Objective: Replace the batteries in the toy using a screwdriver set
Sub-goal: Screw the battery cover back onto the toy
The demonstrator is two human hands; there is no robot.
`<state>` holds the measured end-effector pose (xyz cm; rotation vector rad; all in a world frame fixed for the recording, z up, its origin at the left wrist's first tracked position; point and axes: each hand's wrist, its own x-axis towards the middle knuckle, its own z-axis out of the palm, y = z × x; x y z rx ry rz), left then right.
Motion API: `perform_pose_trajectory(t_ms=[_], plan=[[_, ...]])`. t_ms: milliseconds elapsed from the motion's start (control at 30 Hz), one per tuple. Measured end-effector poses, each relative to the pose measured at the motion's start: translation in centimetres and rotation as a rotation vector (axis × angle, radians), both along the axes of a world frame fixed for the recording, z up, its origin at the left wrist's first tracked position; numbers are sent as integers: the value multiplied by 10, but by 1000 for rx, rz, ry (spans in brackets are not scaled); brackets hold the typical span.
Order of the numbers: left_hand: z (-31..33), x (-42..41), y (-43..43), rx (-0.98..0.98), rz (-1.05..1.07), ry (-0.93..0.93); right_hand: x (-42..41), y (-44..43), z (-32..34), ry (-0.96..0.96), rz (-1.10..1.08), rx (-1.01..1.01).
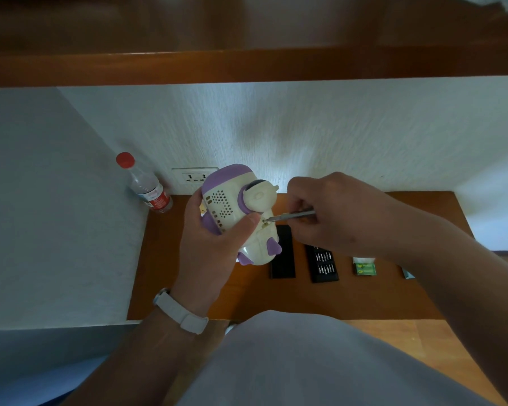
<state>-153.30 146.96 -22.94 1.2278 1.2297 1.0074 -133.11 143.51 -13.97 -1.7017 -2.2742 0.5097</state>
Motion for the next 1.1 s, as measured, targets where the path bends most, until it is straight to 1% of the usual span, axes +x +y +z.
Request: perform_pose_trajectory(t_ms=[167,367,700,900,1000,1100], plan=[[-1,-3,1,-20,6,-12,-1,5,0,-62,2,14],[-6,-5,4,-26,5,-11,-7,2,0,-10,-34,-19],[-2,-9,5,-20,-13,-74,-10,4,1,-55,10,25],[-3,-9,6,-17,-13,-60,-13,4,0,-85,-18,14],[-5,-9,7,-23,-8,-45,-14,2,0,-57,-49,4],[-7,-8,8,-27,-7,-28,-13,2,0,-72,-22,14]])
